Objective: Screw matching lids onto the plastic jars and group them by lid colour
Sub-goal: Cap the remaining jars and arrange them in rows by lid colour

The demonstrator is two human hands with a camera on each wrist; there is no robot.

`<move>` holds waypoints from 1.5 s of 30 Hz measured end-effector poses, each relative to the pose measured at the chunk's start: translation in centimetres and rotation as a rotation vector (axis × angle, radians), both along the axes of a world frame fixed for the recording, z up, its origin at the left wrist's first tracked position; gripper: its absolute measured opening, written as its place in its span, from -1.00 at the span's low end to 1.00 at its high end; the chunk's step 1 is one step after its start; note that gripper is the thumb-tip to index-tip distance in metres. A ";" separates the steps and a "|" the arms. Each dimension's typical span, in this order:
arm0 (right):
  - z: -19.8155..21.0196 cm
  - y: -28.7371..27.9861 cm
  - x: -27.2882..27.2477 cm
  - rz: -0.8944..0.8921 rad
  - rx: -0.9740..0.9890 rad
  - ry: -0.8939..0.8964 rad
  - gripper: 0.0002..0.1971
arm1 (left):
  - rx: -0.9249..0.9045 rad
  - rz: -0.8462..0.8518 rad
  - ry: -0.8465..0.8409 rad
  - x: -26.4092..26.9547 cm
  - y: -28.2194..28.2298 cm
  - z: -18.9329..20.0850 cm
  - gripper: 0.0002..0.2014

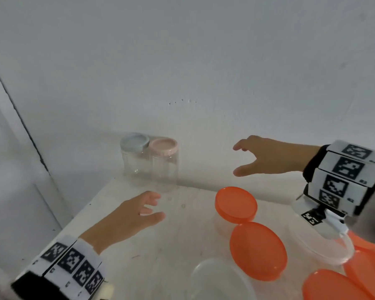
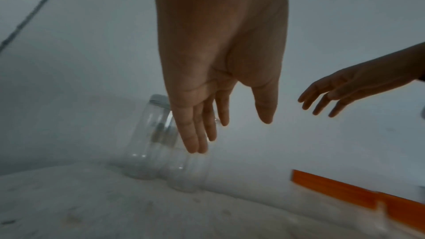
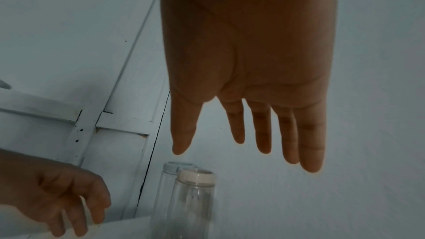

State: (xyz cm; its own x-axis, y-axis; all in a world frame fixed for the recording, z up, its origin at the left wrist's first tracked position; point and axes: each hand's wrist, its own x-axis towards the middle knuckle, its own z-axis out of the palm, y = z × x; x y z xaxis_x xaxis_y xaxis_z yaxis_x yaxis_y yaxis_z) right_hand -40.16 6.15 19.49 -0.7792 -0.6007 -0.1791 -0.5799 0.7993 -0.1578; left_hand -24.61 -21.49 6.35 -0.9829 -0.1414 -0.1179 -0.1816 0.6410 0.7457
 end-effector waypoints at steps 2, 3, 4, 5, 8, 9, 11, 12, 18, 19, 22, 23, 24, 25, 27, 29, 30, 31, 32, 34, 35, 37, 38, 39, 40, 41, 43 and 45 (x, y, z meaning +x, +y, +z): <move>-0.4 2.8 1.4 -0.009 0.086 -0.049 -0.25 | 0.002 -0.107 -0.026 1.4 2.5 0.6 -0.52; -0.7 4.0 1.9 -0.017 0.139 -0.071 -0.23 | 0.001 -0.157 -0.036 2.0 3.8 0.9 -0.48; -1.1 5.2 2.5 -0.027 0.195 -0.094 -0.21 | -0.004 -0.206 -0.049 2.6 5.0 1.2 -0.43; -1.4 6.3 2.9 -0.038 0.251 -0.115 -0.18 | -0.011 -0.254 -0.066 3.2 6.2 1.5 -0.37; -2.8 8.9 3.9 -0.079 0.393 -0.167 -0.10 | -0.084 -0.410 -0.148 4.7 9.1 1.7 -0.09; -3.2 9.6 4.1 -0.093 0.427 -0.177 -0.07 | -0.145 -0.462 -0.184 5.2 9.8 1.5 0.01; -4.1 10.5 4.3 -0.126 0.480 -0.183 0.00 | -0.275 -0.528 -0.235 6.2 11.1 1.0 0.13; -4.5 10.8 4.3 -0.144 0.498 -0.181 0.03 | -0.315 -0.534 -0.238 6.7 11.7 0.6 0.16; -6.2 11.8 4.1 -0.217 0.490 -0.203 0.14 | -0.350 -0.450 -0.096 7.5 12.8 -0.5 0.14; -6.3 11.9 4.0 -0.219 0.480 -0.208 0.15 | -0.335 -0.443 -0.088 7.4 12.7 -0.5 0.13; -6.7 11.9 3.8 -0.217 0.464 -0.217 0.15 | -0.294 -0.418 -0.099 6.8 12.1 -0.3 0.13; -6.7 11.9 3.7 -0.215 0.460 -0.217 0.15 | -0.283 -0.405 -0.105 6.4 11.7 -0.3 0.13; -6.8 11.9 3.6 -0.211 0.457 -0.218 0.15 | -0.267 -0.385 -0.109 6.0 11.3 -0.2 0.15; -6.9 12.0 3.5 -0.206 0.454 -0.219 0.15 | -0.247 -0.359 -0.112 5.5 10.8 -0.1 0.16; -7.0 12.1 3.2 -0.193 0.452 -0.224 0.14 | -0.218 -0.289 -0.104 4.2 9.7 0.1 0.16; -7.2 12.2 2.9 -0.179 0.458 -0.230 0.14 | -0.210 -0.206 -0.074 2.6 8.7 0.3 0.15; -7.2 12.2 2.7 -0.172 0.463 -0.231 0.14 | -0.219 -0.165 -0.052 1.7 8.3 0.4 0.15; -7.2 12.1 2.4 -0.166 0.468 -0.231 0.14 | -0.236 -0.123 -0.029 0.6 8.0 0.4 0.14; -7.2 11.9 2.0 -0.161 0.470 -0.229 0.14 | -0.254 -0.082 -0.006 -0.6 7.7 0.4 0.13; -7.1 11.4 1.2 -0.163 0.450 -0.217 0.13 | -0.279 -0.004 0.032 -3.1 7.3 0.2 0.11; -7.1 11.1 0.6 -0.173 0.427 -0.202 0.13 | -0.281 0.032 0.046 -4.4 7.2 0.1 0.10; -7.1 10.4 -0.5 -0.207 0.365 -0.151 0.15 | -0.275 0.097 0.064 -6.8 7.1 -0.2 0.10; -7.1 10.0 -1.2 -0.231 0.324 -0.120 0.15 | -0.271 0.129 0.071 -7.9 7.1 -0.4 0.10; -7.2 9.5 -1.8 -0.260 0.274 -0.093 0.14 | -0.265 0.160 0.079 -9.0 7.1 -0.5 0.10; -7.2 9.0 -2.4 -0.291 0.219 -0.069 0.12 | -0.256 0.189 0.091 -10.0 7.2 -0.6 0.09; -7.2 8.4 -3.0 -0.321 0.167 -0.048 0.11 | -0.244 0.213 0.106 -10.9 7.3 -0.7 0.08; -7.2 7.3 -4.1 -0.368 0.086 -0.009 0.08 | -0.228 0.256 0.122 -12.5 7.5 -0.9 0.06; -7.2 6.1 -5.0 -0.395 0.024 0.011 0.07 | -0.233 0.287 0.115 -13.9 7.7 -1.0 0.07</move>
